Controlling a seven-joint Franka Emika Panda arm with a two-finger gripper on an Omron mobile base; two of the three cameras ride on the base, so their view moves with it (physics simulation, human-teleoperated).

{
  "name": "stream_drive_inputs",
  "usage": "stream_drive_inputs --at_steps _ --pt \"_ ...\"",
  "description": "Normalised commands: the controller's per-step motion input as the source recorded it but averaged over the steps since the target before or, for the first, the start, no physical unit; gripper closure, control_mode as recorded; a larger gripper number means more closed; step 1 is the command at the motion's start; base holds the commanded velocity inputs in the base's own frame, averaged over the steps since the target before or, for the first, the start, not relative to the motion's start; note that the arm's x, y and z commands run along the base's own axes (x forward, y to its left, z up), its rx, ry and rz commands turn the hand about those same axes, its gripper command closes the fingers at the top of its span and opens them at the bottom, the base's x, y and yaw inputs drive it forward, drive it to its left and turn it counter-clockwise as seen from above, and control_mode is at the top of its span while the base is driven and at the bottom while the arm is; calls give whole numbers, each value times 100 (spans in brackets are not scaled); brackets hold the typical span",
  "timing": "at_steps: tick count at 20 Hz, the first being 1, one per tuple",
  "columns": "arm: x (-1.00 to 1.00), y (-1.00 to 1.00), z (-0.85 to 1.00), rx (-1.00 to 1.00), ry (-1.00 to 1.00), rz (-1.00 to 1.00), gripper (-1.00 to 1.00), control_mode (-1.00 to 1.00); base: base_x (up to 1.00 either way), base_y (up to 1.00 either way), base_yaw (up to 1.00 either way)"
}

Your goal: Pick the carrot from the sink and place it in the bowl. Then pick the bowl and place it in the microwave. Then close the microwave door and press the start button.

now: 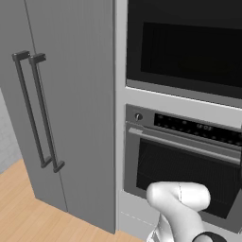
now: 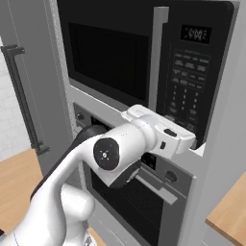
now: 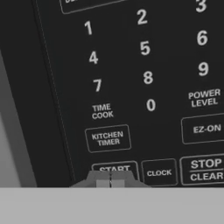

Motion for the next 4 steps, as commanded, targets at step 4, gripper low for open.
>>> stream_drive_inputs --at_steps 4 --pt "62 -5 -20 3 0 9 100 -100 0 0 0"
